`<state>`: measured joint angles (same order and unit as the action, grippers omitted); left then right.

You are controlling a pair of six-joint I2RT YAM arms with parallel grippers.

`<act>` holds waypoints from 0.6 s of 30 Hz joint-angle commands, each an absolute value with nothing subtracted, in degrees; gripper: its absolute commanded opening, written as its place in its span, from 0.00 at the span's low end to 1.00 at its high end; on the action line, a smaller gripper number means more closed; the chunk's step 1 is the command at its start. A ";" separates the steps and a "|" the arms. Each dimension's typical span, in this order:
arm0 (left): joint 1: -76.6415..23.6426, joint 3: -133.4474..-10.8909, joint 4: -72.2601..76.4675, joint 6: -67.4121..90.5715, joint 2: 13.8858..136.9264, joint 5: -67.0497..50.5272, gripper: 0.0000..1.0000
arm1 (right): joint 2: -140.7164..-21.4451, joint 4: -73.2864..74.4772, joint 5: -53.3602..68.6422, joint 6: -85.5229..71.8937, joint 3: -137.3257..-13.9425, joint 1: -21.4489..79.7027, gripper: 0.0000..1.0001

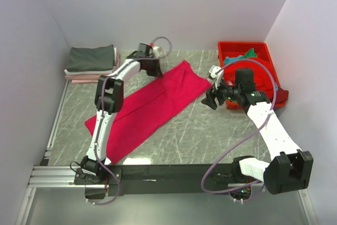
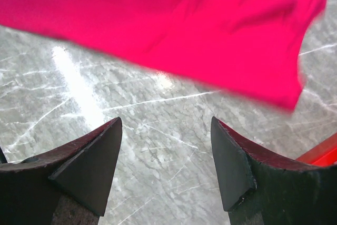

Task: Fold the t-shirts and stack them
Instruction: Fold the tshirt

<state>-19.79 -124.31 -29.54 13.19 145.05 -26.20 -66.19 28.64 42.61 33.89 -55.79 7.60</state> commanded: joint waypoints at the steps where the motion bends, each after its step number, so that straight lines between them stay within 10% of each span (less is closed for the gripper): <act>1: -12.93 -125.95 -24.34 24.84 144.23 -17.67 0.00 | -67.41 27.95 41.75 33.05 -55.63 7.21 0.74; 11: -9.49 -120.43 -26.20 35.15 140.73 -11.96 0.01 | -74.70 24.62 37.71 25.24 -56.95 7.21 0.74; 18: -9.58 -112.69 -19.08 36.22 129.92 -16.70 0.48 | -91.65 12.49 33.05 -4.90 -66.23 7.82 0.73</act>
